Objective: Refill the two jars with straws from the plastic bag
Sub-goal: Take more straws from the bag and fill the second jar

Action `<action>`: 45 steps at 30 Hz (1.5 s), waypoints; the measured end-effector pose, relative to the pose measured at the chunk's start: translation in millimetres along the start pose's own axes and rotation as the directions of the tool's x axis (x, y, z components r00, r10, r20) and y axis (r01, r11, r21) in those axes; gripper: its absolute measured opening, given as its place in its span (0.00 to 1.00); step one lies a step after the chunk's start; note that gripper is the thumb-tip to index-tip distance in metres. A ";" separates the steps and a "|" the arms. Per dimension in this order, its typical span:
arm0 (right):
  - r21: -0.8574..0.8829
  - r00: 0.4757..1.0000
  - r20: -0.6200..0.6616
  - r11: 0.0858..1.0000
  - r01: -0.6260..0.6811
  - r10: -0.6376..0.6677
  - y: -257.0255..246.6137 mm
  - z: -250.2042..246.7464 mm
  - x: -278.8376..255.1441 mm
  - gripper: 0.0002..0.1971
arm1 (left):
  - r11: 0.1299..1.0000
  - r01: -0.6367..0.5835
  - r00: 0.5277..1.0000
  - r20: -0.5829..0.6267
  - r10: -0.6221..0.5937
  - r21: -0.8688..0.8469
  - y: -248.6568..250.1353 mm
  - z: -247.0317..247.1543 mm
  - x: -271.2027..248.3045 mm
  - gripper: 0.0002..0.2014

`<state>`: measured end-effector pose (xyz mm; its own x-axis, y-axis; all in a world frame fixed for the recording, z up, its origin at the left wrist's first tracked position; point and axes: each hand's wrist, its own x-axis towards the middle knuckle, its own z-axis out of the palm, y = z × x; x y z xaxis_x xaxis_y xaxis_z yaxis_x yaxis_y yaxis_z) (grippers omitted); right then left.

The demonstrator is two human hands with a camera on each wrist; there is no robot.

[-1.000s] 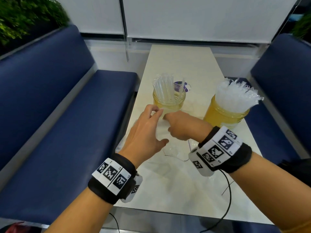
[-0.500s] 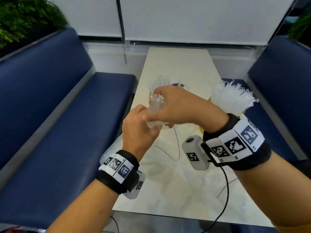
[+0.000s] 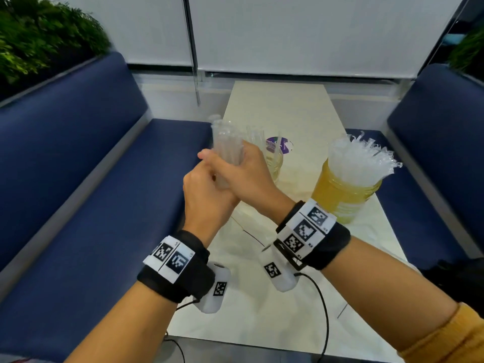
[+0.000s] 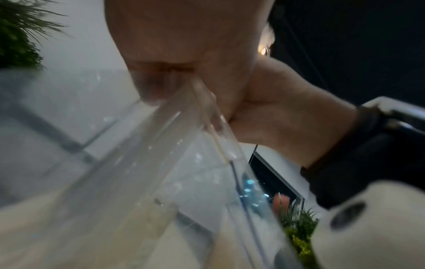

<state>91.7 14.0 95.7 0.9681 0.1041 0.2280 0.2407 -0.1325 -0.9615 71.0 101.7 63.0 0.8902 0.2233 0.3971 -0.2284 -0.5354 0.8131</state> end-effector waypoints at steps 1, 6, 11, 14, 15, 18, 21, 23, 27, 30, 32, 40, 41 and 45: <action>0.026 1.000 -0.008 0.999 -0.028 0.029 -3.1 -3.4 3.4 0.09 | 1.000 -0.024 0.999 0.027 0.023 0.006 -2.6 -2.4 -2.7 0.11; 0.216 0.986 -0.047 0.963 0.164 -0.157 -60.6 -46.5 32.6 0.13 | 0.966 -0.112 0.985 0.153 0.077 0.234 -15.4 -15.6 -16.1 0.33; 0.301 0.919 -0.248 0.878 0.373 -0.306 -89.6 -98.1 91.2 0.09 | 0.940 -0.126 0.981 0.179 0.071 0.316 -18.3 -30.0 -20.5 0.33; 0.138 0.905 -0.308 0.928 0.346 -0.292 -53.8 -96.5 123.9 0.08 | 0.941 -0.119 0.985 0.154 0.073 0.316 -19.7 -38.5 -18.0 0.30; 0.106 0.914 -0.312 0.947 0.303 -0.258 -35.9 -92.0 131.1 0.09 | 0.943 -0.116 0.987 0.145 0.074 0.311 -19.5 -40.9 -16.7 0.29; 0.013 0.938 -0.302 0.984 0.180 -0.168 18.7 -77.4 144.9 0.13 | 0.950 -0.132 0.987 0.128 0.099 0.283 -16.5 -47.7 -12.6 0.28; -0.040 0.952 -0.282 0.992 0.116 -0.123 57.5 -65.2 149.6 0.10 | 0.953 -0.153 0.984 0.126 0.123 0.263 -12.8 -51.0 -9.3 0.28; -0.070 0.955 -0.278 0.994 0.085 -0.101 74.1 -60.8 149.6 0.10 | 0.954 -0.163 0.983 0.123 0.135 0.252 -10.5 -52.9 -7.8 0.28; -0.168 0.966 -0.260 0.984 -0.061 0.015 105.4 -56.1 142.7 0.21 | 0.953 -0.196 0.978 0.120 0.172 0.231 -6.5 -55.9 -6.6 0.27; -0.299 0.964 -0.249 0.939 -0.169 0.094 122.2 -56.9 137.0 0.31 | 0.949 -0.216 0.974 0.117 0.194 0.231 -4.5 -57.4 -5.6 0.26; -0.281 0.958 -0.280 0.949 -0.143 0.061 123.9 -59.4 133.8 0.40 | 0.951 -0.212 0.975 0.113 0.190 0.225 -3.3 -57.5 -5.2 0.25; -0.446 0.965 -0.221 0.895 0.032 -0.144 101.5 -64.1 122.5 0.55 | 0.941 -0.223 0.967 0.177 0.181 0.255 -0.7 -53.7 1.7 0.27; -0.503 0.955 -0.228 0.863 0.052 -0.190 89.7 -66.6 120.0 0.54 | 0.939 -0.221 0.965 0.197 0.171 0.265 -0.6 -53.8 3.7 0.28; -0.562 0.853 -0.260 0.790 0.247 -0.452 24.3 -75.7 97.4 0.21 | 0.934 -0.212 0.958 0.251 0.140 0.286 -1.4 -51.5 12.6 0.33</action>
<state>197.1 -53.7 106.2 0.7357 -0.1077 0.6687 0.4682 -0.6326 -0.6170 62.3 147.1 88.8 0.9195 -0.0662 0.3875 -0.2895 -0.7807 0.5538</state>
